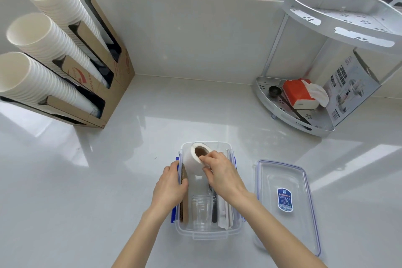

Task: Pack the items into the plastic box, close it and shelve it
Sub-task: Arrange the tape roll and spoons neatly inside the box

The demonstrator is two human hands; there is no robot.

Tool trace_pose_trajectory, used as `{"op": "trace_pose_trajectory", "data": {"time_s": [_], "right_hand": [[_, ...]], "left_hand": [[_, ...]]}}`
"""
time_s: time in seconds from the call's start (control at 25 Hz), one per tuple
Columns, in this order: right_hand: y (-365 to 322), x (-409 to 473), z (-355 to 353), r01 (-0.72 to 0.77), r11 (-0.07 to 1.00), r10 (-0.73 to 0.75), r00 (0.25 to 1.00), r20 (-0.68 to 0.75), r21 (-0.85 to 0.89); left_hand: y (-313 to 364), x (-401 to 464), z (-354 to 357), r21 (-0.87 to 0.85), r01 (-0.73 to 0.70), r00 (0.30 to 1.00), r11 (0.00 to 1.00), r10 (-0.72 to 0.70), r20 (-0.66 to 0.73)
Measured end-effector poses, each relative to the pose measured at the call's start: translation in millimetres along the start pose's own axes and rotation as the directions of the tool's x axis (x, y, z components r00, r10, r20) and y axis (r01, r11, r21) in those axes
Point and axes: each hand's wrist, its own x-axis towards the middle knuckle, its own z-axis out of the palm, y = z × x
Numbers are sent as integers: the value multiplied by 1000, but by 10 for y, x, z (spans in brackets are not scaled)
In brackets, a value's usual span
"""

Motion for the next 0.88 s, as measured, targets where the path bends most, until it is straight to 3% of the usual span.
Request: {"op": "trace_pose_trajectory", "data": {"time_s": [0.16,0.6,0.76,0.88], "right_hand": [[24,-5,20,-15,1000,16,999,-39,9],[73,41,258,5,989,3,998,56,-147],[106,49,188,-23,999,21,998,63,32],[147,-3,30,-45,985,54,997,-55,166]], "left_hand": [[8,7,5,21,-45,999,999,46,-15],[-36,9,-7,4,-51,999,999,51,-4],[-28,13,-5,12,-41,999,999,40,29],[10,-12,-25,50,-30,999,998,28,27]]}}
